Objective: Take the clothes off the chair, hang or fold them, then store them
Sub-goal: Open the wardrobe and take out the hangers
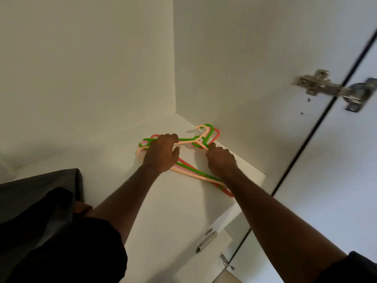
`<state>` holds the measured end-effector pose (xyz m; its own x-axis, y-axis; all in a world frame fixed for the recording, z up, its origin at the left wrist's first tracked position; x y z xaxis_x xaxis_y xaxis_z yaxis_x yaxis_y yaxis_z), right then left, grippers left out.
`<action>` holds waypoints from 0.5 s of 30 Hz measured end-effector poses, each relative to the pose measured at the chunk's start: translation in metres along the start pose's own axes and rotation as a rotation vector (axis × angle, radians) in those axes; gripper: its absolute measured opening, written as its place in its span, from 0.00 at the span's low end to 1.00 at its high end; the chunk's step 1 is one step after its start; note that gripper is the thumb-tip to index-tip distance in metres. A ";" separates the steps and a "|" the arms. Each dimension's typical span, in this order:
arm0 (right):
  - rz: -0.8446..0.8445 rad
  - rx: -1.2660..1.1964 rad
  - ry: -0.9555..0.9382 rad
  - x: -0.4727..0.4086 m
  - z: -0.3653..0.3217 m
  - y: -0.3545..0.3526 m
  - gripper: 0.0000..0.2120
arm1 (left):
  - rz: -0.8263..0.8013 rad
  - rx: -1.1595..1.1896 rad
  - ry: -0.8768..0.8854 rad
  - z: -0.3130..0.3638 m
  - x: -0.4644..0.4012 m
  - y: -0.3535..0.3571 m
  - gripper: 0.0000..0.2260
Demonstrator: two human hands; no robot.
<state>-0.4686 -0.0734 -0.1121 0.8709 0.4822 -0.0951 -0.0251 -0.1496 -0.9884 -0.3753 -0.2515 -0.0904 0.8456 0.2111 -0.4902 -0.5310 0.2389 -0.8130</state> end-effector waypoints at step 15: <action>0.169 0.079 0.155 0.321 0.170 -0.034 0.12 | -0.151 0.204 0.393 0.239 0.127 0.045 0.22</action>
<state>-0.2713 0.2334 -0.1288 0.9159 0.3164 -0.2471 -0.2104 -0.1457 -0.9667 -0.3049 0.0121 -0.1143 0.8499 -0.2065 -0.4849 -0.3667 0.4292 -0.8255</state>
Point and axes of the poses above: each hand's wrist, its own x-axis away from the middle knuckle, its own y-axis out of the palm, z = x × y, the point moved 2 cm from there along -x, towards the middle knuckle, and after that the axes turned 3 degrees about z, right-handed, at the moved point
